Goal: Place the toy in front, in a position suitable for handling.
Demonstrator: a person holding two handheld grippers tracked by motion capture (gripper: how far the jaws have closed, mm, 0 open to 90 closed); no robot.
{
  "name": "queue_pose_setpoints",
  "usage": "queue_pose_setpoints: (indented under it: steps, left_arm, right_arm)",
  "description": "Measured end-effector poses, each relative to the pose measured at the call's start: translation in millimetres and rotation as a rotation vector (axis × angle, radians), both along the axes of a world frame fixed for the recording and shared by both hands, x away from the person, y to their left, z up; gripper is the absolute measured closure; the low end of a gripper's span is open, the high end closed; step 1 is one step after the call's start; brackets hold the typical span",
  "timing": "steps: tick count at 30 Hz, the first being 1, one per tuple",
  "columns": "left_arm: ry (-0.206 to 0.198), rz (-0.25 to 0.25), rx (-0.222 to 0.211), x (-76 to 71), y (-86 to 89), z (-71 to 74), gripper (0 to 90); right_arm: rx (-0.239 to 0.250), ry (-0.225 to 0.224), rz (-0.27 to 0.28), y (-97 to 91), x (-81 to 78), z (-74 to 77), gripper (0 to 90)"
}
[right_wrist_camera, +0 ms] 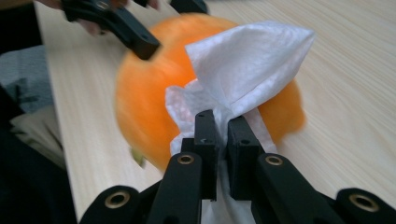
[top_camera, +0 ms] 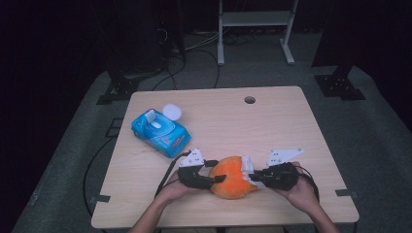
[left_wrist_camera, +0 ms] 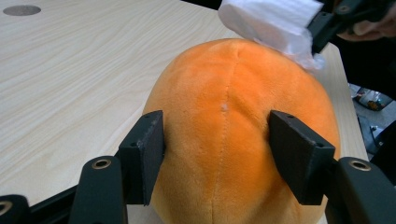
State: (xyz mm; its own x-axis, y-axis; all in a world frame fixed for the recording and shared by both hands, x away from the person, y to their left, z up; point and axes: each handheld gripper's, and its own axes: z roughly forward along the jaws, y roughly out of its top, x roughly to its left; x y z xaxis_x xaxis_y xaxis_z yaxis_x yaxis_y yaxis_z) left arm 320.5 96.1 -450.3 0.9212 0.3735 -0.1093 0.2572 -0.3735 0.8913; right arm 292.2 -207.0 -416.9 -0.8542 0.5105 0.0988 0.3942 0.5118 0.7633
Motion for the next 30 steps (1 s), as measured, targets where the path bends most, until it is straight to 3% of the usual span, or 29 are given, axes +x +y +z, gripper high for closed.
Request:
queue_pose_setpoints:
  steps: [4, 7, 13, 16, 19, 23, 27, 30]
  left_arm:
    - [0.000, 0.001, 0.002, 0.4, 0.6, -0.9, 37.1]
    - [0.000, 0.005, 0.004, 0.7, 1.5, -0.7, 37.0]
    - [-0.001, 0.005, 0.005, 0.8, 1.0, -0.5, 36.7]
    - [0.003, 0.008, 0.002, 1.2, 1.0, -0.9, 36.6]
    - [0.001, 0.012, 0.003, 1.0, 0.5, -1.0, 36.5]
    - [0.005, 0.011, 0.000, 0.9, 1.0, -1.2, 35.8]
    - [0.004, 0.002, 0.004, 0.5, -0.4, -0.6, 36.1]
    - [-0.013, -0.031, 0.005, -2.7, -3.5, 0.3, 36.8]
  right_arm:
    - [0.016, -0.027, -0.011, -1.3, -1.6, 6.3, 83.6]
    - [0.026, -0.046, 0.022, 8.6, -3.9, 9.4, 83.5]
    - [-0.004, 0.006, 0.034, -1.5, -1.9, 1.1, 83.4]
    - [0.027, 0.000, 0.025, -4.4, -3.2, 4.5, 83.4]
    - [0.063, -0.027, 0.061, 3.9, -5.9, 11.7, 83.4]
    - [0.028, -0.010, 0.094, 10.1, -6.2, 5.7, 83.2]
    - [0.007, 0.032, 0.058, -5.0, -0.7, 0.1, 83.1]
    - [0.038, 0.013, 0.018, -9.0, 1.9, 3.7, 83.1]
